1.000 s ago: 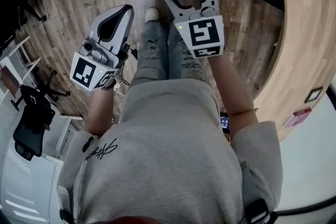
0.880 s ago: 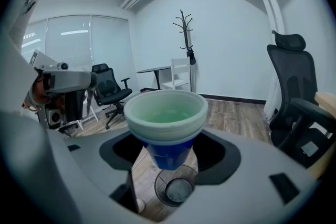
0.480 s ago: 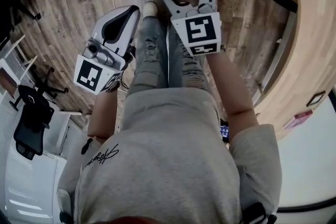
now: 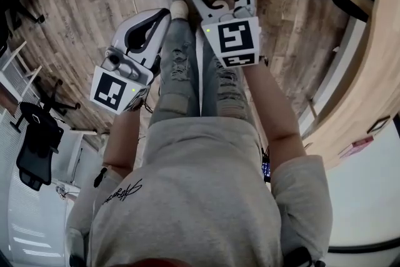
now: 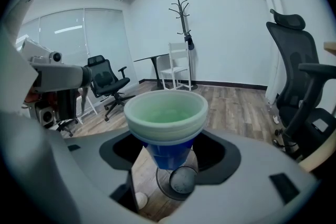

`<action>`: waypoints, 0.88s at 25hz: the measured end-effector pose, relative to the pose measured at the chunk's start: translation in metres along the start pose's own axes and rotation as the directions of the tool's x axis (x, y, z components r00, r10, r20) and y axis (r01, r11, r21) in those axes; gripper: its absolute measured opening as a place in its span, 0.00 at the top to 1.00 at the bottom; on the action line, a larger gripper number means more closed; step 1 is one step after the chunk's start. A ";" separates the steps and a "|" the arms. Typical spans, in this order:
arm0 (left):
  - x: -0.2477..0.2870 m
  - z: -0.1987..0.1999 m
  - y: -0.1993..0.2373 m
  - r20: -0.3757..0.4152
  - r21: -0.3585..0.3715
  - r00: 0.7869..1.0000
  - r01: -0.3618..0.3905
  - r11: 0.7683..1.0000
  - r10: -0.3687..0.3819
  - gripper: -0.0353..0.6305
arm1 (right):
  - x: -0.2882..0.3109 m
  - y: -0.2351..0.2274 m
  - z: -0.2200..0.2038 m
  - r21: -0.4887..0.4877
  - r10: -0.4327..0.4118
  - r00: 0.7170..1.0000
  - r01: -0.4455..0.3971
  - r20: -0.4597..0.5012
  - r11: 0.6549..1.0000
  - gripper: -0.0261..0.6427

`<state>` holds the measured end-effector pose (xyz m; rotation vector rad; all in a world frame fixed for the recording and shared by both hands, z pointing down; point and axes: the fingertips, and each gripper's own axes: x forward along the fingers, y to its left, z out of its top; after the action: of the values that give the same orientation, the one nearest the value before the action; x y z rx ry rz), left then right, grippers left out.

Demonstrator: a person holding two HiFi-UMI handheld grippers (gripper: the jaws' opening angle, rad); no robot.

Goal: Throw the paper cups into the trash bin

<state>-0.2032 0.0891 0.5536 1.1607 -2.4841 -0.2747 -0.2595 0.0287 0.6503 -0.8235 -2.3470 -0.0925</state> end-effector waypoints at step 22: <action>0.022 -0.051 0.018 -0.030 -0.055 0.999 0.022 0.998 -0.024 0.94 | 0.071 -0.021 -0.093 0.037 -0.020 0.993 0.024 -0.115 0.999 0.53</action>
<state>-0.2080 0.0829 0.6114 1.1629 -2.4232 -0.3273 -0.2634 0.0256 0.7687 -0.7534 -2.2430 -0.1010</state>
